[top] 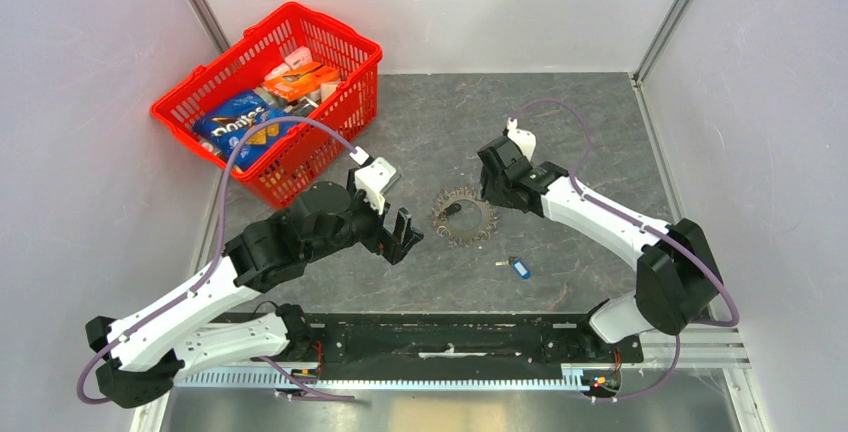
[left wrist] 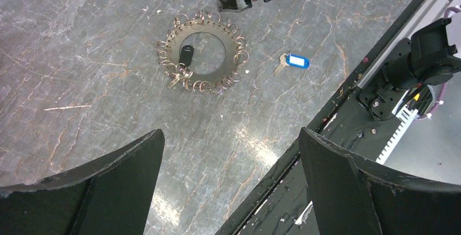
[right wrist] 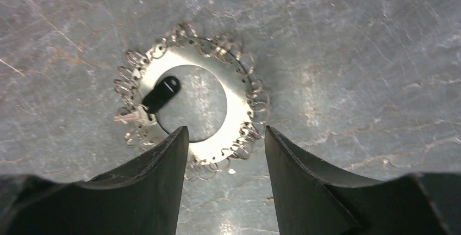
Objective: Put the keys on the keyring
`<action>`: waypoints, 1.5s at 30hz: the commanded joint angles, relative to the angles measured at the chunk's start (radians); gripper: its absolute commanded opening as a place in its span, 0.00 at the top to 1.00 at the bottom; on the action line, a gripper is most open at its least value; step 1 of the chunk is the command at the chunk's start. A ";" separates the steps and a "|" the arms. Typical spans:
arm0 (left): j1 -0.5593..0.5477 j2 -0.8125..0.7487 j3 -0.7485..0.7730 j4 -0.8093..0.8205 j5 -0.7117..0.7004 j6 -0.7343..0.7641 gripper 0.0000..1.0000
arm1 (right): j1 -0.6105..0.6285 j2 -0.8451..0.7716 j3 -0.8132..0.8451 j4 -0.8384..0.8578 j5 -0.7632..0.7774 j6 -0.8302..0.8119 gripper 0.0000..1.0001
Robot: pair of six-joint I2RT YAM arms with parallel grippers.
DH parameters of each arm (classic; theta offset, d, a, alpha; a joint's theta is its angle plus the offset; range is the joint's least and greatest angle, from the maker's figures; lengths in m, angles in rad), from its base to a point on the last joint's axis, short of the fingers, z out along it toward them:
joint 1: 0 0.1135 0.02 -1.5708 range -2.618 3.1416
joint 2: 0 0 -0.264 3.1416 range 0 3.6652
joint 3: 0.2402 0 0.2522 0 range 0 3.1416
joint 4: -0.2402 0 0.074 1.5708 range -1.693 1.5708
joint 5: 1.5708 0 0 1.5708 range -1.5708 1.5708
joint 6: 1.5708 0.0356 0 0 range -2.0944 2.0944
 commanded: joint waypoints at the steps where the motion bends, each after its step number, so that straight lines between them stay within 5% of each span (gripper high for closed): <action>1: 0.003 -0.006 -0.005 0.030 0.000 -0.007 0.00 | -0.012 0.041 0.064 0.071 -0.016 -0.027 0.39; 21: 0.003 -0.020 -0.009 0.034 0.020 -0.007 0.00 | 0.030 0.057 -0.020 0.156 -0.473 -0.290 0.45; 45: 0.006 -0.008 -0.014 0.043 0.056 -0.009 0.00 | 0.071 0.073 -0.082 0.136 -0.470 -0.280 0.60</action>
